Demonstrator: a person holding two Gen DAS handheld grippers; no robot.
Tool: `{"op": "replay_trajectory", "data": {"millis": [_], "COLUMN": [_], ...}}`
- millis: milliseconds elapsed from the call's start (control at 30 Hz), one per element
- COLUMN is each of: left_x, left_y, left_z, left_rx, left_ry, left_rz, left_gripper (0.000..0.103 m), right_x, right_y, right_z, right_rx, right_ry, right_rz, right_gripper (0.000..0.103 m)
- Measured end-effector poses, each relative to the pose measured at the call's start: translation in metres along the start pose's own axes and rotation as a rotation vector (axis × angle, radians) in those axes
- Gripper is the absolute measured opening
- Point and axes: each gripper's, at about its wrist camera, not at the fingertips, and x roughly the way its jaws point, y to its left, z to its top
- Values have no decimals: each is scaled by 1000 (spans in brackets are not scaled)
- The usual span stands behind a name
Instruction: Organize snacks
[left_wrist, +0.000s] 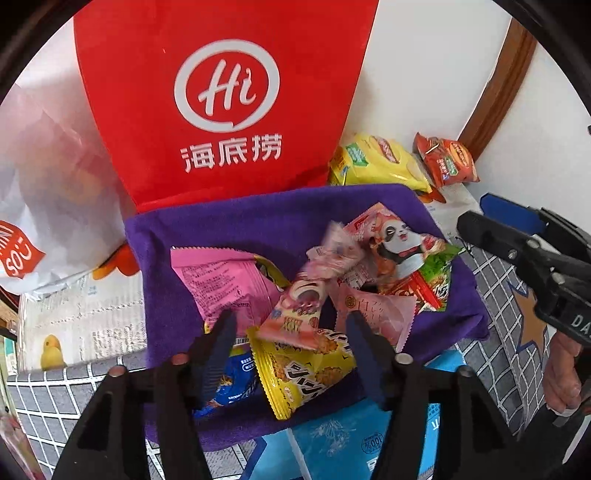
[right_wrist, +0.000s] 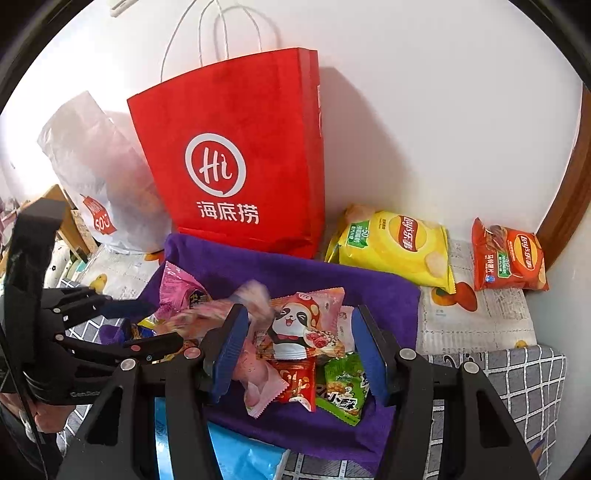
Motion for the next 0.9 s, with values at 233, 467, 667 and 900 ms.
{"op": "replay_trajectory", "data": {"millis": [233, 467, 667, 900], "left_x": [-14, -42, -69, -109], "left_y": [11, 15, -1, -24], "left_z": [6, 7, 8, -6], "left_rx": [-44, -67, -50, -32], "left_ry": [-20, -73, -94, -149], "left_rz": [10, -26, -40, -31], "left_gripper": [71, 71, 76, 84], "right_x": [-9, -32, -69, -125], "right_y": [4, 20, 28, 38], "right_z": [1, -4, -24, -53], "right_rx": [1, 6, 24, 38], "right_ry": [-19, -52, -57, -81], "right_rz": [-14, -84, -127, -188], "right_gripper": [58, 58, 58, 71]}}
